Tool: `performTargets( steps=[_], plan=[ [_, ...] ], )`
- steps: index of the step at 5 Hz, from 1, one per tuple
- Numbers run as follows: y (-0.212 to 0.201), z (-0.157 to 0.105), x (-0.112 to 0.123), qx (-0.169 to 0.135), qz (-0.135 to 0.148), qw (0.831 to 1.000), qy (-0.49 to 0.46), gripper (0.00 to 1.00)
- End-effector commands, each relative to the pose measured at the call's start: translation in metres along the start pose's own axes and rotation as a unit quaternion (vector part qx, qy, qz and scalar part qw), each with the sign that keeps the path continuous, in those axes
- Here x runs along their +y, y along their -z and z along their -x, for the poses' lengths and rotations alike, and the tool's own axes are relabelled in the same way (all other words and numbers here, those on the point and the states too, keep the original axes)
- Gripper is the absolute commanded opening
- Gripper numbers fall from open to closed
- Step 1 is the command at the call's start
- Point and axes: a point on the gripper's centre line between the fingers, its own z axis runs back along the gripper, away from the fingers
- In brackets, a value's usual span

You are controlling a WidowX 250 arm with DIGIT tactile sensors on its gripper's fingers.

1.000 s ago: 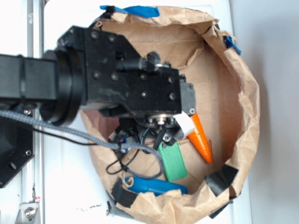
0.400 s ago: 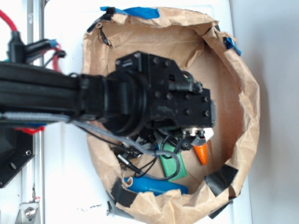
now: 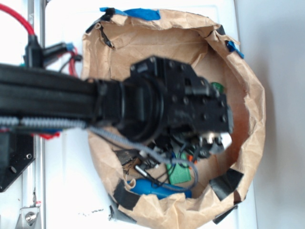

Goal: Grab the green block.

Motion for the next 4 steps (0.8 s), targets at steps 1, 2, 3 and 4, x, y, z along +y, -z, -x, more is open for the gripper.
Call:
performTargets(
  steps=[1, 2, 3, 4],
  plan=[
    [-0.033, -0.018, -0.008, -0.041, -0.026, 0.999, 0.003, 1.00],
    [-0.035, -0.012, -0.011, -0.039, -0.031, 0.999, 0.007, 1.00],
    [-0.033, -0.007, -0.014, -0.036, -0.039, 0.998, 0.014, 1.00],
    [-0.036, -0.007, -0.017, -0.045, -0.043, 0.998, 0.022, 1.00]
  ],
)
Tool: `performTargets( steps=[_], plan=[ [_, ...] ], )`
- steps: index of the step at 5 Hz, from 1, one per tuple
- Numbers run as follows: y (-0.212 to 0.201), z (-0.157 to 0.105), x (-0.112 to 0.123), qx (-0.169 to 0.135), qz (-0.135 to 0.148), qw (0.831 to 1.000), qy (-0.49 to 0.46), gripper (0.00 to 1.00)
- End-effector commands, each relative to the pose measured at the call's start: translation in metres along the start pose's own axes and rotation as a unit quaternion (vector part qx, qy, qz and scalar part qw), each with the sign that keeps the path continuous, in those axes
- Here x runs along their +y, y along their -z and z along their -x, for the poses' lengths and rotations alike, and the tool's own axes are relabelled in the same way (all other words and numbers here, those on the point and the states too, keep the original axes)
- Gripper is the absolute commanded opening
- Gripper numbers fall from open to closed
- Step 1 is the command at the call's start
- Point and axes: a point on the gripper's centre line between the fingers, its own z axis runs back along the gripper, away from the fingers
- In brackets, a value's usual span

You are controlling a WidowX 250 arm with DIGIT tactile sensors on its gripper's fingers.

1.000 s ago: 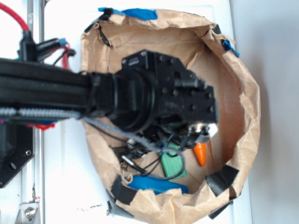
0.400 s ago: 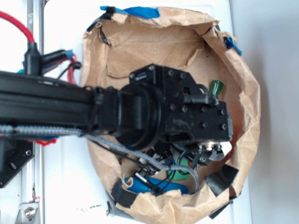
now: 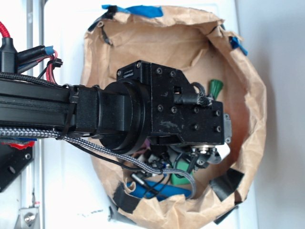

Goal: Grab the green block.

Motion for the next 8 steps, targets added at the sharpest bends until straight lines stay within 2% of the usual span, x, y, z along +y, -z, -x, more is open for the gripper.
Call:
performTargets(
  steps=[1, 3, 4, 5, 6, 7, 8],
  plan=[
    [-0.019, -0.019, -0.005, -0.035, -0.025, 0.998, 0.044, 1.00],
    [-0.010, -0.045, -0.016, -0.051, -0.049, 0.993, 0.095, 1.00],
    [0.002, -0.048, -0.020, -0.047, -0.041, 0.993, 0.104, 1.00],
    [0.021, -0.047, -0.021, -0.020, -0.040, 0.993, 0.105, 1.00],
    [0.019, -0.046, -0.016, -0.032, -0.050, 0.997, 0.051, 0.00],
    [0.016, -0.042, -0.010, -0.037, -0.053, 0.997, 0.037, 0.00],
    [0.002, -0.038, -0.005, -0.055, -0.057, 0.997, 0.018, 0.00]
  ],
)
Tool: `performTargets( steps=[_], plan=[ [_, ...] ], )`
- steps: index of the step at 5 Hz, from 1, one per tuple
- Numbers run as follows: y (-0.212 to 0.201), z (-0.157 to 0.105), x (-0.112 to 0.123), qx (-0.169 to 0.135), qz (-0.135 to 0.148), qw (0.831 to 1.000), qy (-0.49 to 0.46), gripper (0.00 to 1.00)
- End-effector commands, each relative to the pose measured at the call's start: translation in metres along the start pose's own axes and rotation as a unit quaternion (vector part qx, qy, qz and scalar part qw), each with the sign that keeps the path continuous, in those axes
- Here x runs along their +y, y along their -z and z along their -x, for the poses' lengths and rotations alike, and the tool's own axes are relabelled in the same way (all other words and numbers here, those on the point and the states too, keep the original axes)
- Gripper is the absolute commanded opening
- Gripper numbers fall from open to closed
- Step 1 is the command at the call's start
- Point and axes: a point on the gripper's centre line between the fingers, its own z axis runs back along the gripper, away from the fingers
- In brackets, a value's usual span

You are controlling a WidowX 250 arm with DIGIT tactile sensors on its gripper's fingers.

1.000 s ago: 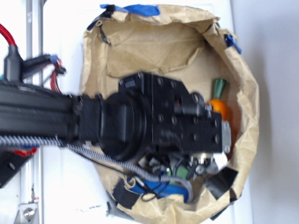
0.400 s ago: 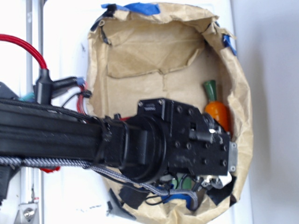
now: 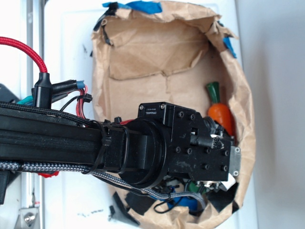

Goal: Grab the green block.

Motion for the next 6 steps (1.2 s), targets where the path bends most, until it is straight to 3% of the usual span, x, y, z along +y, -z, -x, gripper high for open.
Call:
performTargets(
  steps=[1, 4, 6],
  plan=[
    [-0.033, 0.005, 0.009, -0.034, -0.023, 0.998, -0.052, 0.00],
    [-0.077, 0.067, 0.033, -0.023, -0.052, 0.985, -0.164, 0.00],
    [-0.103, 0.103, 0.021, -0.012, -0.070, 0.968, -0.241, 0.00]
  ],
)
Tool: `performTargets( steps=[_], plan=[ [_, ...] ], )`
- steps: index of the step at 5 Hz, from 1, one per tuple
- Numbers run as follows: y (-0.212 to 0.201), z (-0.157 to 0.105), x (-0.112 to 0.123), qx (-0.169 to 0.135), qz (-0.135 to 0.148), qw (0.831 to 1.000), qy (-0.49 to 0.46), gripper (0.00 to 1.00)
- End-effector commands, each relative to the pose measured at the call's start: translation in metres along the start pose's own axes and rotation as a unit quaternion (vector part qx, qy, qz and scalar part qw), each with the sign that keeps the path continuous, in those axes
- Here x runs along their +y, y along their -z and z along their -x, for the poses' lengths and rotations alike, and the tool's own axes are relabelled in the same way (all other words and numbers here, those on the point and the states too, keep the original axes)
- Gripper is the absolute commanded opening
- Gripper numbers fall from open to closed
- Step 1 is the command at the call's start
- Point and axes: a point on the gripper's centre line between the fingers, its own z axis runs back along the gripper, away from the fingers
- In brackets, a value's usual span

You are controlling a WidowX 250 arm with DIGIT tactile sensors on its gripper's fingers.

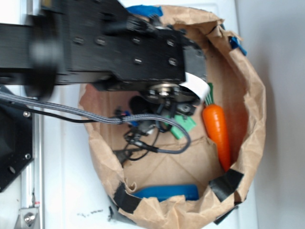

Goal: Grab the green block.

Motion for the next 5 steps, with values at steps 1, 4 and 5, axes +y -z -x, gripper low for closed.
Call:
performTargets(
  steps=[1, 4, 5],
  plan=[
    [-0.040, 0.034, 0.006, -0.026, -0.035, 0.987, -0.154, 0.00],
    [-0.054, 0.013, 0.007, -0.056, -0.069, 0.941, -0.326, 0.00],
    [-0.052, 0.007, 0.003, -0.053, -0.078, 0.943, -0.319, 0.00]
  ],
)
